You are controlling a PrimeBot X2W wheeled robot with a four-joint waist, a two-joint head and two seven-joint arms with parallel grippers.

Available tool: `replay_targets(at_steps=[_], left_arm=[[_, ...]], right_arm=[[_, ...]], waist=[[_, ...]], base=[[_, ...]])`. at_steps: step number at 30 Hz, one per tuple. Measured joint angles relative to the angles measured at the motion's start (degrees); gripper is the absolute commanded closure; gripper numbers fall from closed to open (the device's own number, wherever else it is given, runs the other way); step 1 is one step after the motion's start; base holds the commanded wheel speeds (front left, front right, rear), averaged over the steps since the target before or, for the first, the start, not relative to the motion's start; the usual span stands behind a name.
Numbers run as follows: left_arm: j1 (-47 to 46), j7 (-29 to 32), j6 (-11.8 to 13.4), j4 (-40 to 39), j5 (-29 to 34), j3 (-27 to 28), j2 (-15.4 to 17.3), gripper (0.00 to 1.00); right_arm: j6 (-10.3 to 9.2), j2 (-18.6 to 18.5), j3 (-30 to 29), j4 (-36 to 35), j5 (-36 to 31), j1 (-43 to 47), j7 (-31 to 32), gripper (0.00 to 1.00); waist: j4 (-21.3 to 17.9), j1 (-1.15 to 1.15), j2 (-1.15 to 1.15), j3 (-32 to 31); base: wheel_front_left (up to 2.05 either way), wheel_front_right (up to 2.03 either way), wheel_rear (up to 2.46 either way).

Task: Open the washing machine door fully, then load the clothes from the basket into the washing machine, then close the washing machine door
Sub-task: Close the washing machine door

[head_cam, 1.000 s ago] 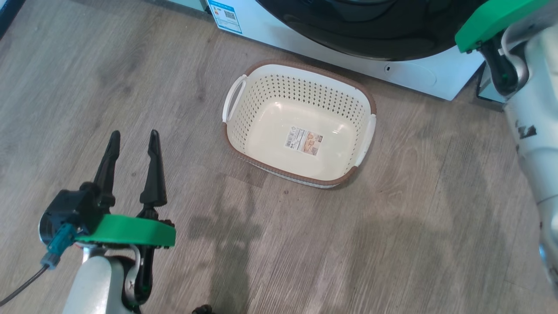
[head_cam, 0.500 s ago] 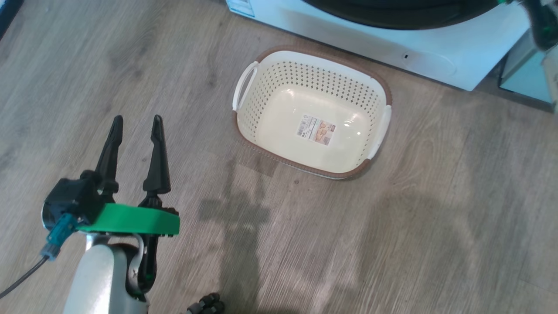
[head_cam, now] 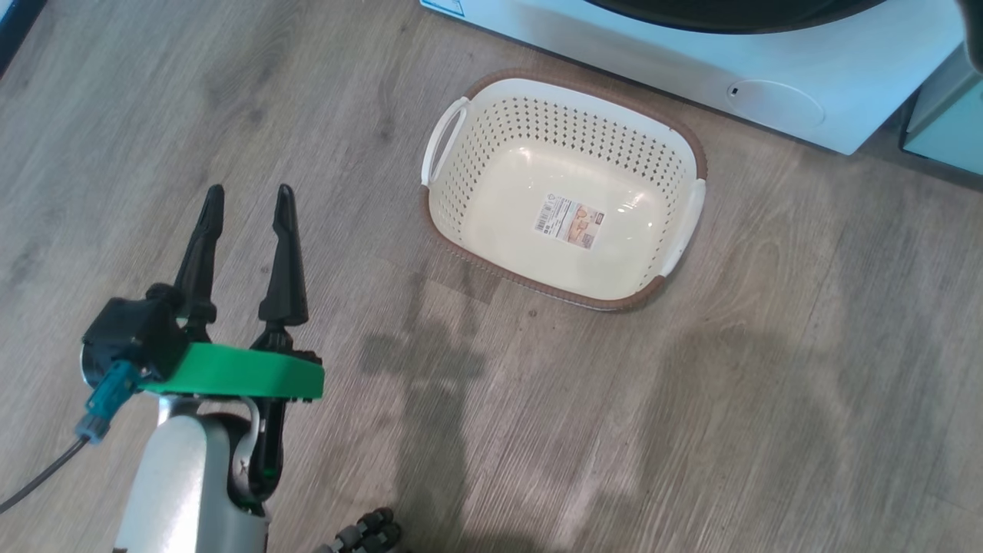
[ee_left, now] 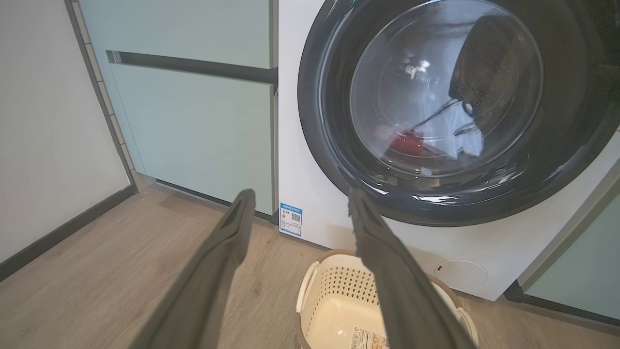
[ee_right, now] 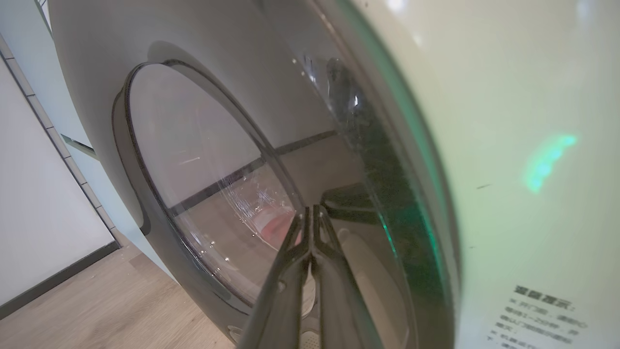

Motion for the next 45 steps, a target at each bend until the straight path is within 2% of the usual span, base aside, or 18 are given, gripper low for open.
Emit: replay_targets(at_steps=[6,10,14,15,16,17,18,24,25,38,45], left_arm=[[0.0,0.0,0.0,0.8,0.4,-0.2,0.0,0.0],[0.1,0.0,0.0,1.2,1.2,-0.4,-0.1,0.0],[0.1,0.0,-0.2,1.5,1.6,-0.1,-0.1,0.0],[0.1,0.0,-0.4,1.5,1.8,0.1,-0.1,0.0],[0.1,0.0,-0.5,1.6,2.1,0.3,0.0,0.0],[0.1,0.0,-0.5,1.6,2.1,0.5,0.0,0.0],[0.2,0.0,-0.6,1.6,2.1,0.5,0.0,0.0],[0.4,0.0,-1.0,2.2,2.5,0.9,0.6,0.0],[0.6,0.0,-1.0,2.6,2.5,0.9,1.0,0.0],[4.0,1.3,-1.0,3.6,3.6,0.6,3.5,0.0],[7.9,1.8,-0.4,4.1,4.0,0.5,3.7,0.0]], right_arm=[[-0.19,1.1,0.9,-0.7,1.1,0.4,-0.9,1.0],[-0.19,1.8,2.0,-4.4,3.9,4.3,-1.2,1.0],[-0.19,2.2,2.2,-10.8,6.1,11.8,-1.2,1.0],[-0.19,2.2,2.0,-12.8,6.5,13.7,-1.2,0.91],[-0.19,2.3,1.7,-14.8,6.7,15.4,-1.2,0.63],[-0.19,2.3,1.5,-16.6,6.7,17.1,-1.2,0.25],[-0.19,2.3,1.2,-18.6,6.6,18.9,-1.2,0.0],[-0.19,3.4,-0.8,-27.5,6.4,27.6,-1.2,0.0],[-0.19,3.9,-1.7,-30.3,5.7,31.2,-1.2,0.0],[-0.19,8.2,-9.5,-42.8,-0.3,51.5,-1.1,0.0],[-0.19,11.3,-13.7,-48.6,-3.5,61.3,1.4,0.0]], waist=[[-1.3,0.0,0.0,-1.3],[-3.2,0.0,0.0,-2.6],[-5.6,0.0,0.0,-3.9],[-6.3,0.0,0.0,-4.2],[-7.0,0.0,0.0,-4.5],[-7.7,0.0,0.0,-4.8],[-8.4,0.0,0.0,-5.1],[-11.9,0.0,0.0,-6.8],[-13.1,0.0,0.0,-7.6],[-19.2,-0.01,0.0,-13.4],[-21.9,-0.01,0.0,-16.5]], base=[[0.0,0.0,0.0],[0.0,0.0,0.0],[0.0,0.0,0.0],[0.0,0.0,0.0],[0.0,0.0,0.0],[0.0,0.0,0.0],[0.0,0.0,0.0],[0.0,0.0,0.0],[0.0,0.0,0.0],[0.0,0.0,0.0],[0.0,0.0,0.0]])
